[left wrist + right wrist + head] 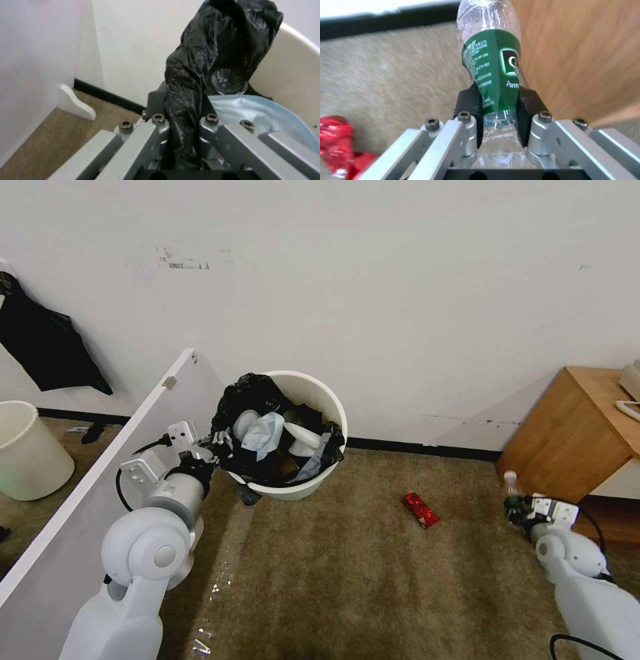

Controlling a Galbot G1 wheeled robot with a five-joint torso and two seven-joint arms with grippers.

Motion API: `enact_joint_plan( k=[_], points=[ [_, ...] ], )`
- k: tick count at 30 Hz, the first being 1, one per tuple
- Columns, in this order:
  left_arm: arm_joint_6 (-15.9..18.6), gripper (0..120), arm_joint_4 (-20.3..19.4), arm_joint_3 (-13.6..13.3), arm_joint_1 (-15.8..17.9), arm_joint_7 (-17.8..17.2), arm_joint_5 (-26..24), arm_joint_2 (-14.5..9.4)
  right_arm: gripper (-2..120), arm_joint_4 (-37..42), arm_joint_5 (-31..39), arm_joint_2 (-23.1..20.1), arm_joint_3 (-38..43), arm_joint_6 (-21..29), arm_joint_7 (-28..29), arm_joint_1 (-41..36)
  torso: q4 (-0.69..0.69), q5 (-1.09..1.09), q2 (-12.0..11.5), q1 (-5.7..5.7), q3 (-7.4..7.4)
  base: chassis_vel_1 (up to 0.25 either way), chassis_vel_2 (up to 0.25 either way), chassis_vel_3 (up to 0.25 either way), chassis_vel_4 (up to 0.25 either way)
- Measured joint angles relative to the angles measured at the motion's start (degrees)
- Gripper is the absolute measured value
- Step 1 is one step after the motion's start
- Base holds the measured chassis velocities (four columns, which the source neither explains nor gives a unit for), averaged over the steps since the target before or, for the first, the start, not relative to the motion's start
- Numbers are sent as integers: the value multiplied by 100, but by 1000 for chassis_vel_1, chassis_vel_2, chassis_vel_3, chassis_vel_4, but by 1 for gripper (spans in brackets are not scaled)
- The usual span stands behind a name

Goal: Pick up the trash bin, then pick up the garbage from the floor and place it into the trash bin.

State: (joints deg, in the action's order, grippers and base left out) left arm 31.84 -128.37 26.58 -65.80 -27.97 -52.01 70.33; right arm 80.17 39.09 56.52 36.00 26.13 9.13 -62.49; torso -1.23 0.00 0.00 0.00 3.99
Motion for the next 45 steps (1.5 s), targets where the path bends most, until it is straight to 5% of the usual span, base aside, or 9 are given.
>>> enact_joint_plan(
  k=[12, 18, 23, 33, 45],
  points=[
    [217, 5, 72, -210, 273, -422, -517, -59, 17, 2616, -62, -344, 450, 25, 103, -898, -3, -1, 0, 0, 1, 0, 0, 0, 0],
    [237, 5, -150, 15, -58, -433, -539, 1, 17, 3631, 19, -430, 255, 41, 142, -894, 6, 0, 0, 0, 0, 0, 0, 0, 0],
    [259, 5, -146, 28, -140, -490, -559, 55, 17, 4379, 185, -654, 226, -37, 47, -993, -4, -1, 1, 0, 0, 0, 0, 0, 0],
    [361, 5, -190, -221, -224, -749, -722, 9, 17, 4731, 399, -951, 103, -520, -540, -855, 0, 0, 0, 0, 0, 0, 0, 0, 0],
    [404, 5, -226, -552, -250, -881, -909, 31, 17, 4609, 623, -1588, -251, -1479, -2197, -595, -1, 0, 0, 0, 0, 0, 0, 0, 0]
  ],
)
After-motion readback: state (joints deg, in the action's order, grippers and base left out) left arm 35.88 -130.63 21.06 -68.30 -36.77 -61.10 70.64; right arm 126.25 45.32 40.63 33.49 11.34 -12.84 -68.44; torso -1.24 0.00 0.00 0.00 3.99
